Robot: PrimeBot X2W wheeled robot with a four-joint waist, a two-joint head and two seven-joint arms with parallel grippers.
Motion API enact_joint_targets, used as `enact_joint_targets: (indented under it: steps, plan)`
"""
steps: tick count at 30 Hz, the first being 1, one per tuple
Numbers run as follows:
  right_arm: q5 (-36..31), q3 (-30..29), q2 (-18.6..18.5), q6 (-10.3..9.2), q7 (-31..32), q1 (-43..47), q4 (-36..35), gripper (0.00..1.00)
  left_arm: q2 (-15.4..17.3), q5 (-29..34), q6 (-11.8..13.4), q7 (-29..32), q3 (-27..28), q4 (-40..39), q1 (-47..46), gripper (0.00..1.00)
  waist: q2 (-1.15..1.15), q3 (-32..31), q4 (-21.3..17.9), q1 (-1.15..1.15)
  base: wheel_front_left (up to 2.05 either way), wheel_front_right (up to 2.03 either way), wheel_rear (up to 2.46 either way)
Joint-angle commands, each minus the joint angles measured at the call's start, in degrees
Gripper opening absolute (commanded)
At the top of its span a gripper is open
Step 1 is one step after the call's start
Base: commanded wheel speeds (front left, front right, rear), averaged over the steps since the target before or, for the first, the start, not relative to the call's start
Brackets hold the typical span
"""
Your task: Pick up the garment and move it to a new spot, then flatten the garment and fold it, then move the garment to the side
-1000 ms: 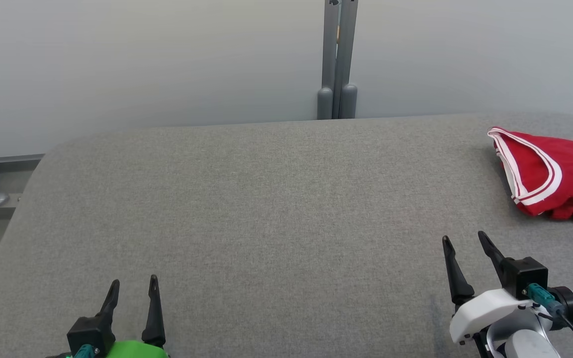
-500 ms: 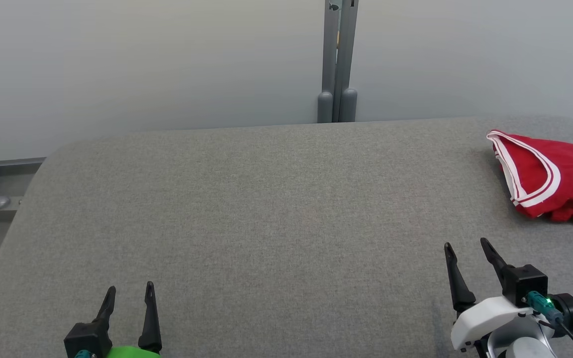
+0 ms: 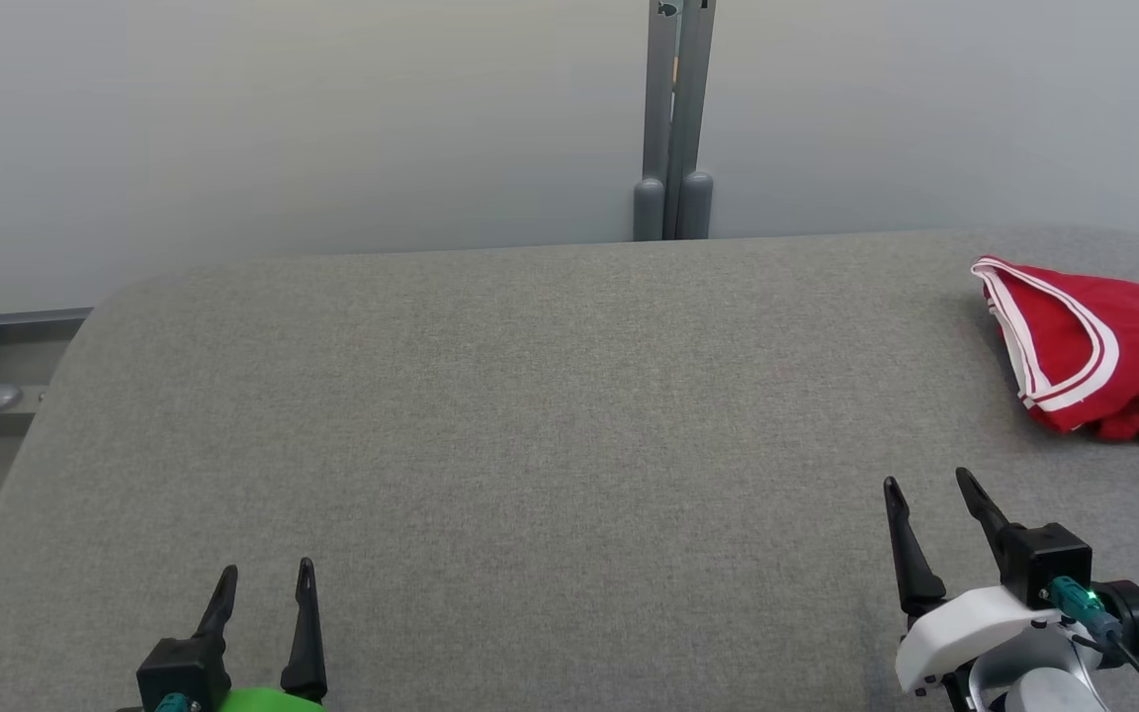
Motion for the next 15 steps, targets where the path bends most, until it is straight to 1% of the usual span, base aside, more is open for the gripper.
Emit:
enact_joint_targets:
  steps: [1, 2, 3, 4, 9, 15]
  plan:
    - [-0.1, 0.1, -0.1, -0.06, -0.2, 0.1, -0.1, 1.0, 0.2, 0.1, -0.2, 0.0, 0.1, 0.0, -0.5, 1.0, 0.0, 0.0, 0.0, 0.0, 0.0, 0.0, 0.0]
    - [-0.1, 0.1, -0.1, -0.06, -0.2, 0.0, 0.0, 1.0, 0.2, 0.0, -0.2, 0.0, 0.1, 0.0, -0.5, 1.0, 0.0, 0.0, -0.1, 0.0, 0.0, 0.0, 0.0]
    - [-0.4, -1.5, -0.4, -0.17, -0.2, 0.8, -0.5, 1.0, 0.2, -0.2, -0.6, 0.0, -0.9, 0.5, -1.2, 1.0, 0.0, 0.0, -2.1, 0.0, 0.0, 0.0, 0.0]
    - [-0.8, 0.5, -0.1, 0.06, -0.2, -0.2, -0.1, 1.0, 0.3, -0.9, 0.2, 0.1, 0.5, 0.0, -0.6, 1.0, 0.0, 0.3, -5.9, 0.0, 0.0, 0.0, 0.0]
    - [-0.3, -0.1, -0.2, -0.08, -0.2, -0.6, -0.1, 1.0, 0.2, -1.1, 0.3, 0.0, -0.2, -0.2, -0.9, 1.0, 0.0, 0.5, -6.2, 0.0, 0.0, 0.0, 0.0]
    - [0.7, 1.2, -0.5, -0.08, -0.2, -0.5, 0.1, 1.0, 0.2, -1.2, 0.6, 0.0, -0.2, -0.2, -1.1, 1.0, 0.0, 0.6, -6.4, 0.0, 0.0, 0.0, 0.0]
